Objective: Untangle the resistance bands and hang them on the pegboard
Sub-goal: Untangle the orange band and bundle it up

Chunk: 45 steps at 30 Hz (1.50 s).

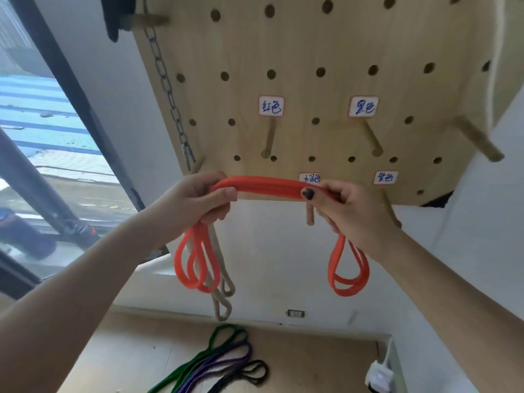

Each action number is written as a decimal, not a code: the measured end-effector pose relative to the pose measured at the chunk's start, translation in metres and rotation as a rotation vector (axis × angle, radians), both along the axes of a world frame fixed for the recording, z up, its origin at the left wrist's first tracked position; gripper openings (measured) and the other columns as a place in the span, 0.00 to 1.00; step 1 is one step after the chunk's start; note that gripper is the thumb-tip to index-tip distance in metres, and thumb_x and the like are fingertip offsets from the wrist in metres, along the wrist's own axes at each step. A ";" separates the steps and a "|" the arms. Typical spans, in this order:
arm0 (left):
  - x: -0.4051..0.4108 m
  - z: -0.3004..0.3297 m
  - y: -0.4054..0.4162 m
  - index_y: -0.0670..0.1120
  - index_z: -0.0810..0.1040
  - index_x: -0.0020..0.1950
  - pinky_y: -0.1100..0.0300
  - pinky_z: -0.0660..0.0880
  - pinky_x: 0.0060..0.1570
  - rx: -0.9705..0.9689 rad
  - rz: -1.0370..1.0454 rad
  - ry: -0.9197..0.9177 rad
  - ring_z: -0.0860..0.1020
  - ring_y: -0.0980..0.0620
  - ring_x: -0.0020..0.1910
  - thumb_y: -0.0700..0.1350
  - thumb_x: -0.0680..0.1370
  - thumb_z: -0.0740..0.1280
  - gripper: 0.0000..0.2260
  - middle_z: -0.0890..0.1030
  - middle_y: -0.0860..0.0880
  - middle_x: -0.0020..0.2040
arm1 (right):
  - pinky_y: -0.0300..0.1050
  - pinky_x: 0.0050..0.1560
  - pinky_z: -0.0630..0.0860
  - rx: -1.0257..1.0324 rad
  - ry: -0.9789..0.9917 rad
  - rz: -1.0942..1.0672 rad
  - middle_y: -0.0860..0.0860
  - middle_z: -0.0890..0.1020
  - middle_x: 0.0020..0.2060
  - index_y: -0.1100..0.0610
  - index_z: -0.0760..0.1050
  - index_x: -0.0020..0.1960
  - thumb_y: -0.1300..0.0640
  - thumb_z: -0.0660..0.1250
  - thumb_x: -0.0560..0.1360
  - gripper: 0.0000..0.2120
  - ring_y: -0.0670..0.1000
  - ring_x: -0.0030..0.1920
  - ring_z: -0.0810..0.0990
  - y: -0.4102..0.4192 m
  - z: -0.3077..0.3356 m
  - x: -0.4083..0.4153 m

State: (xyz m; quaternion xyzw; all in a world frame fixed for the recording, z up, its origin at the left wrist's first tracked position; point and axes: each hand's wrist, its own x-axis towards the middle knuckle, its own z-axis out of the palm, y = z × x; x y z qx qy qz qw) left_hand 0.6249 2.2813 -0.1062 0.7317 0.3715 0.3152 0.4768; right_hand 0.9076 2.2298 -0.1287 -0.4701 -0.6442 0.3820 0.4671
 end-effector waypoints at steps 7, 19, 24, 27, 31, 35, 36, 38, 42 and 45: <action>0.022 0.056 0.029 0.48 0.76 0.43 0.56 0.62 0.34 0.003 0.140 -0.100 0.63 0.51 0.30 0.50 0.83 0.66 0.11 0.68 0.49 0.31 | 0.33 0.27 0.63 0.112 0.012 -0.196 0.45 0.67 0.26 0.65 0.74 0.44 0.49 0.66 0.82 0.19 0.42 0.25 0.64 0.036 0.067 -0.007; 0.055 0.030 0.073 0.46 0.76 0.51 0.59 0.71 0.35 -0.083 0.484 -0.126 0.71 0.53 0.33 0.52 0.86 0.61 0.11 0.74 0.50 0.35 | 0.31 0.30 0.68 -0.003 0.042 -0.406 0.46 0.73 0.32 0.50 0.72 0.43 0.50 0.64 0.84 0.11 0.39 0.26 0.70 0.104 0.057 -0.046; 0.063 0.003 0.082 0.44 0.76 0.53 0.53 0.76 0.43 -0.162 0.504 -0.074 0.76 0.49 0.38 0.51 0.86 0.60 0.12 0.77 0.46 0.39 | 0.32 0.30 0.69 -0.084 0.096 -0.457 0.46 0.75 0.33 0.52 0.73 0.46 0.48 0.62 0.84 0.11 0.40 0.27 0.71 0.113 0.034 -0.058; 0.068 -0.009 0.085 0.47 0.76 0.54 0.54 0.79 0.48 -0.163 0.478 -0.022 0.80 0.48 0.43 0.52 0.86 0.59 0.11 0.80 0.47 0.42 | 0.35 0.33 0.73 -0.069 0.040 -0.498 0.49 0.80 0.38 0.54 0.74 0.53 0.45 0.59 0.84 0.14 0.46 0.34 0.78 0.118 0.022 -0.064; 0.078 -0.014 0.083 0.46 0.75 0.53 0.65 0.69 0.38 -0.084 0.446 0.125 0.74 0.57 0.37 0.51 0.87 0.56 0.13 0.76 0.53 0.38 | 0.43 0.40 0.76 -0.044 0.018 -0.469 0.53 0.82 0.40 0.53 0.74 0.52 0.35 0.51 0.78 0.24 0.54 0.40 0.81 0.113 0.007 -0.070; 0.086 -0.012 0.087 0.49 0.75 0.54 0.70 0.70 0.40 -0.056 0.417 0.166 0.74 0.59 0.39 0.50 0.87 0.56 0.11 0.75 0.57 0.39 | 0.41 0.43 0.78 -0.062 0.024 -0.465 0.53 0.83 0.42 0.55 0.76 0.56 0.34 0.49 0.78 0.29 0.53 0.42 0.83 0.117 0.000 -0.074; 0.087 -0.012 0.088 0.50 0.75 0.55 0.70 0.70 0.42 -0.056 0.403 0.187 0.75 0.60 0.41 0.51 0.87 0.55 0.10 0.76 0.58 0.42 | 0.42 0.43 0.79 -0.074 0.015 -0.468 0.53 0.83 0.41 0.55 0.76 0.56 0.34 0.49 0.78 0.29 0.52 0.42 0.83 0.118 -0.003 -0.075; 0.089 -0.012 0.089 0.52 0.74 0.56 0.70 0.71 0.45 -0.064 0.386 0.218 0.75 0.60 0.44 0.51 0.87 0.55 0.09 0.76 0.58 0.44 | 0.44 0.42 0.80 -0.105 0.008 -0.478 0.51 0.83 0.39 0.54 0.77 0.53 0.32 0.48 0.79 0.30 0.50 0.40 0.83 0.119 -0.005 -0.077; 0.092 -0.014 0.093 0.53 0.74 0.55 0.57 0.77 0.55 -0.091 0.382 0.198 0.76 0.55 0.44 0.53 0.87 0.54 0.10 0.78 0.55 0.44 | 0.45 0.42 0.81 -0.157 0.000 -0.479 0.51 0.82 0.37 0.53 0.76 0.49 0.31 0.47 0.77 0.30 0.50 0.38 0.83 0.119 -0.006 -0.079; 0.084 -0.018 0.097 0.51 0.76 0.56 0.56 0.77 0.47 -0.058 0.381 0.254 0.77 0.51 0.42 0.54 0.87 0.53 0.14 0.80 0.50 0.42 | 0.39 0.42 0.80 -0.175 0.078 -0.486 0.52 0.82 0.38 0.56 0.76 0.50 0.36 0.49 0.82 0.27 0.50 0.39 0.82 0.116 0.000 -0.083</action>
